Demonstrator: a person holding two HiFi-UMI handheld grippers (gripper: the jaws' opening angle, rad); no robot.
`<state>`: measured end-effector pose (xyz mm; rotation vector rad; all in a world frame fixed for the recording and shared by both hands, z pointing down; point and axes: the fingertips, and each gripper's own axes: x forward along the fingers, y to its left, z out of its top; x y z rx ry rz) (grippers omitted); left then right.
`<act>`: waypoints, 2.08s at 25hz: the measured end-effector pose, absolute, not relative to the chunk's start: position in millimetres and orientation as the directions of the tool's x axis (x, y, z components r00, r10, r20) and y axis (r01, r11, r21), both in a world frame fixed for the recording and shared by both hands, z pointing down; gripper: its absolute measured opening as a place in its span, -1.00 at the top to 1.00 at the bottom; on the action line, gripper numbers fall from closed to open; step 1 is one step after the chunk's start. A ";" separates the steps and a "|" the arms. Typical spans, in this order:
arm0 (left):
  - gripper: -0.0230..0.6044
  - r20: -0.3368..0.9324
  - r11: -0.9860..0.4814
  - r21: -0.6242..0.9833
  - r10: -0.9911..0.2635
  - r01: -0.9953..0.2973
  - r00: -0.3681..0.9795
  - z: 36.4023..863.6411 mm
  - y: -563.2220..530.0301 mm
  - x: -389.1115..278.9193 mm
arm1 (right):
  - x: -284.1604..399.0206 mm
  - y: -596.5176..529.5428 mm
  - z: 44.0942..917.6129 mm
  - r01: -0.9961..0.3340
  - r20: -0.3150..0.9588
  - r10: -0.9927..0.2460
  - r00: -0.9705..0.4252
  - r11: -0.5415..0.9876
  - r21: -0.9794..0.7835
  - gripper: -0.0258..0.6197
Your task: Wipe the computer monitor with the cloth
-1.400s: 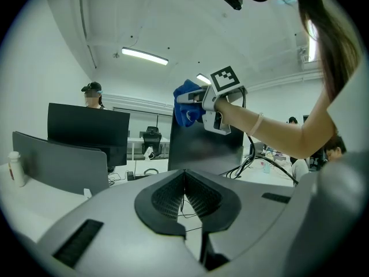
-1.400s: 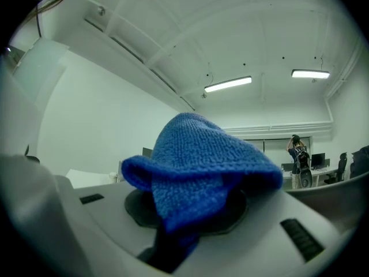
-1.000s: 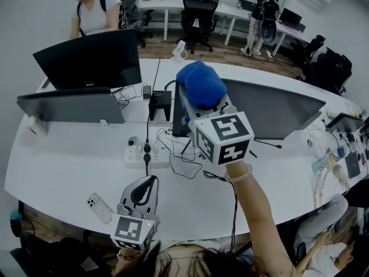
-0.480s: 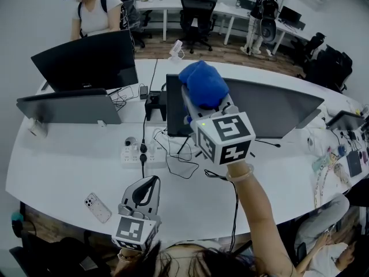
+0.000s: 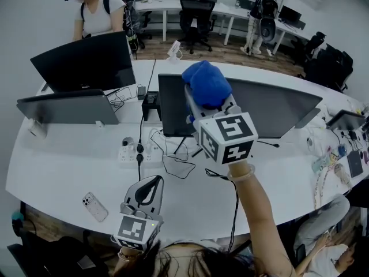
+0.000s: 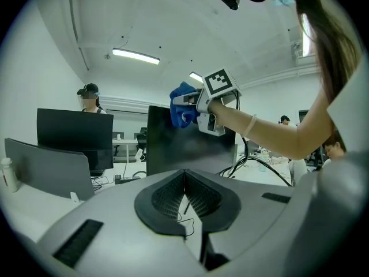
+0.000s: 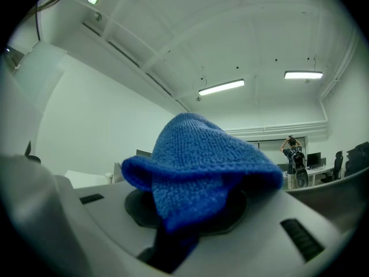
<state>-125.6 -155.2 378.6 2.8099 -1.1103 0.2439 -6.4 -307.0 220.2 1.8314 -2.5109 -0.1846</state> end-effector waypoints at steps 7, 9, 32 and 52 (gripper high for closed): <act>0.90 0.190 -0.726 0.010 -0.673 -0.687 0.715 380.9 -148.5 -112.8 | 9.7 -301.1 219.0 -0.946 -0.061 -0.947 -0.316 0.310 0.091 0.61; 0.90 0.191 -0.725 0.020 -0.674 -0.689 0.714 380.4 -145.7 -107.1 | 13.9 -299.7 218.4 -0.946 -0.064 -0.946 -0.319 0.312 0.092 0.61; 0.90 0.204 -0.712 -0.014 -0.689 -0.702 0.695 377.5 -117.2 -48.0 | 70.2 -281.1 214.4 -0.939 -0.076 -0.938 -0.339 0.331 0.096 0.61; 0.90 0.208 -0.642 -0.023 -0.753 -0.766 0.624 380.0 -89.7 2.3 | 114.9 -270.2 217.8 -0.918 -0.076 -0.916 -0.394 0.388 0.087 0.61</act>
